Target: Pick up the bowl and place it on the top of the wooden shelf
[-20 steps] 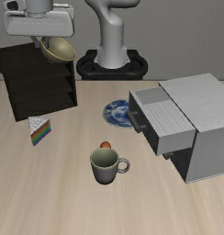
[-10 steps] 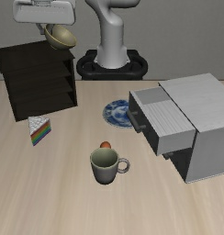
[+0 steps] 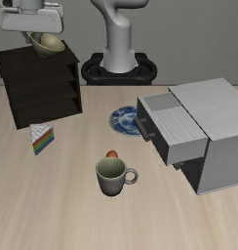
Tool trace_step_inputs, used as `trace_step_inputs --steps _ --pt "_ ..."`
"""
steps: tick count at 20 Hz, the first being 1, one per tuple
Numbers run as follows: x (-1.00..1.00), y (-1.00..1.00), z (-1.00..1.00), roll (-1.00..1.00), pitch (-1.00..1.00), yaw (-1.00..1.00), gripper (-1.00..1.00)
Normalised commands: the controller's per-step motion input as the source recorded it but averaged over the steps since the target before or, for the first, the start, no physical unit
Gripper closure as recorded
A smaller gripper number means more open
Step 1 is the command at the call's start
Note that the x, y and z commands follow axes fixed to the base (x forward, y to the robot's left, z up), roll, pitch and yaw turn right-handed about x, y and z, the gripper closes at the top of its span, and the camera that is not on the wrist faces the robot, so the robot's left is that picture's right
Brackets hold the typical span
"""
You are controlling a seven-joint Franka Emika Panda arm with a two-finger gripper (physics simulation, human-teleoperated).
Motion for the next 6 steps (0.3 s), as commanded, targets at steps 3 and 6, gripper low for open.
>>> trace_step_inputs --steps 3,6 --pt "0.00 0.00 0.00 0.00 0.00 0.00 -1.00" --pt "0.00 0.00 0.00 0.00 0.00 0.00 -1.00"
